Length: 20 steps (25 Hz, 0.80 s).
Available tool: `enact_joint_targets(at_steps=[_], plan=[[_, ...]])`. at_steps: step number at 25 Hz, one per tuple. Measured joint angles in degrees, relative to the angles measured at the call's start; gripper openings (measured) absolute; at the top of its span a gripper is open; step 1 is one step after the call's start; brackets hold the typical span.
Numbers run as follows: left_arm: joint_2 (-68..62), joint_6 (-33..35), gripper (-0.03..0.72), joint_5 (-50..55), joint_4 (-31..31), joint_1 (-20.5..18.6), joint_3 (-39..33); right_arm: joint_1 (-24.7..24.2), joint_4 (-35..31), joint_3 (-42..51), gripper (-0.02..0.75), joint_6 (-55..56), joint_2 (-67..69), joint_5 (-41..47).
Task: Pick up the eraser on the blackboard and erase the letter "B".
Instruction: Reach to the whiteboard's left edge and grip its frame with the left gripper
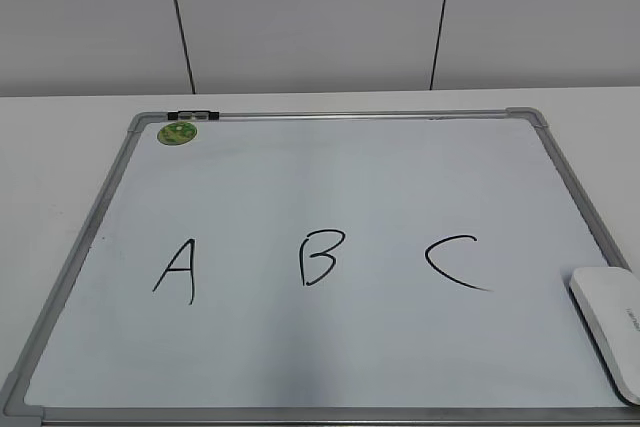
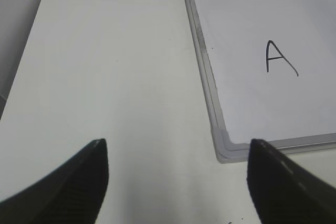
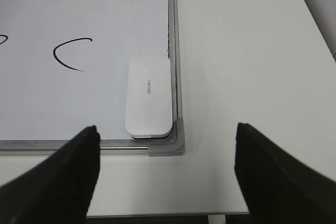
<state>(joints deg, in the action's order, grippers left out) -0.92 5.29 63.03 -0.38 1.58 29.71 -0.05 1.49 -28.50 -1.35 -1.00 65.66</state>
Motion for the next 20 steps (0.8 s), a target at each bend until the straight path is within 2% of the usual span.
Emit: enact_joint_targets(at_steps=[15, 20], plan=[[-0.68, 0.0, 0.587, 0.0, -0.39, 0.0, 0.15, 0.0, 0.0, 0.0, 0.591, 0.0, 0.0, 0.0], [-9.15, 0.0, 0.586, -2.81, -0.63, 0.0, 3.94, 0.0, 0.0, 0.0, 0.591, 0.0, 0.0, 0.0]])
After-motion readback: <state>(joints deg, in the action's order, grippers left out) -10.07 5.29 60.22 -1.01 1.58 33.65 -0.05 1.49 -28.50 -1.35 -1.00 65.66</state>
